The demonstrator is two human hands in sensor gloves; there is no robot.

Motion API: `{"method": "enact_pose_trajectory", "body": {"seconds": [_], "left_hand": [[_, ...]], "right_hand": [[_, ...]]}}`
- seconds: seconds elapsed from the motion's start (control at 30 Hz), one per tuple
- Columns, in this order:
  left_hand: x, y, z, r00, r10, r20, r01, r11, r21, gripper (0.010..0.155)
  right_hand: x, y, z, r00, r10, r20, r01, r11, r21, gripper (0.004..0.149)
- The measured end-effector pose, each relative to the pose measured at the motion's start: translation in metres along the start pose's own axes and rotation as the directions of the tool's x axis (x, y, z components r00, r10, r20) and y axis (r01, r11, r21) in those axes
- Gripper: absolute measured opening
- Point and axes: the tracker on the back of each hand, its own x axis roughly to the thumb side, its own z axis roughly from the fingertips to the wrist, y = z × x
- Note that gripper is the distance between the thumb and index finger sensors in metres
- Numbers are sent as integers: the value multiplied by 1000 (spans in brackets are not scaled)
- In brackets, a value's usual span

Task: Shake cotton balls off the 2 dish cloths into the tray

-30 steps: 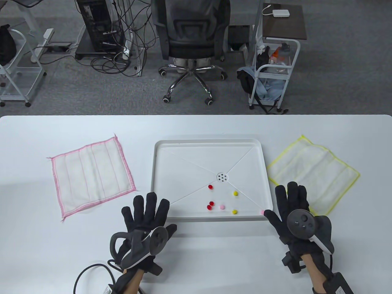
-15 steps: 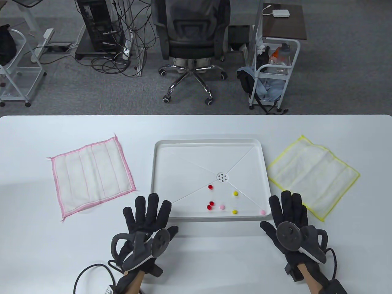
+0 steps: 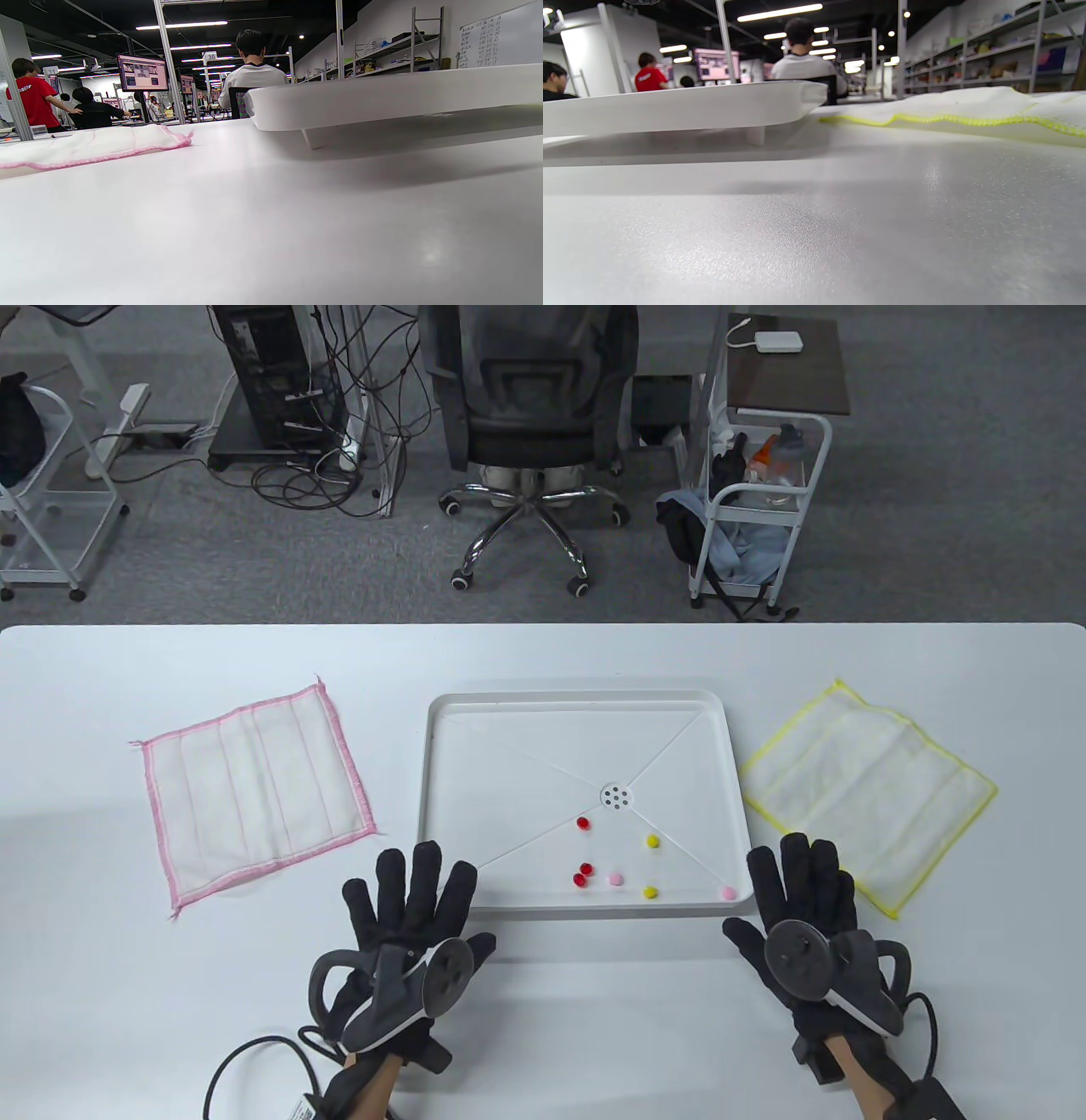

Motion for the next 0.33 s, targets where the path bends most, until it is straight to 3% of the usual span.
{"method": "enact_pose_trajectory", "body": {"seconds": [0.33], "left_hand": [[1, -1, -1, 1000, -4, 7, 4, 1000, -10, 77]], "right_hand": [[0, 0, 0, 1000, 10, 1, -10, 1000, -4, 77]]}}
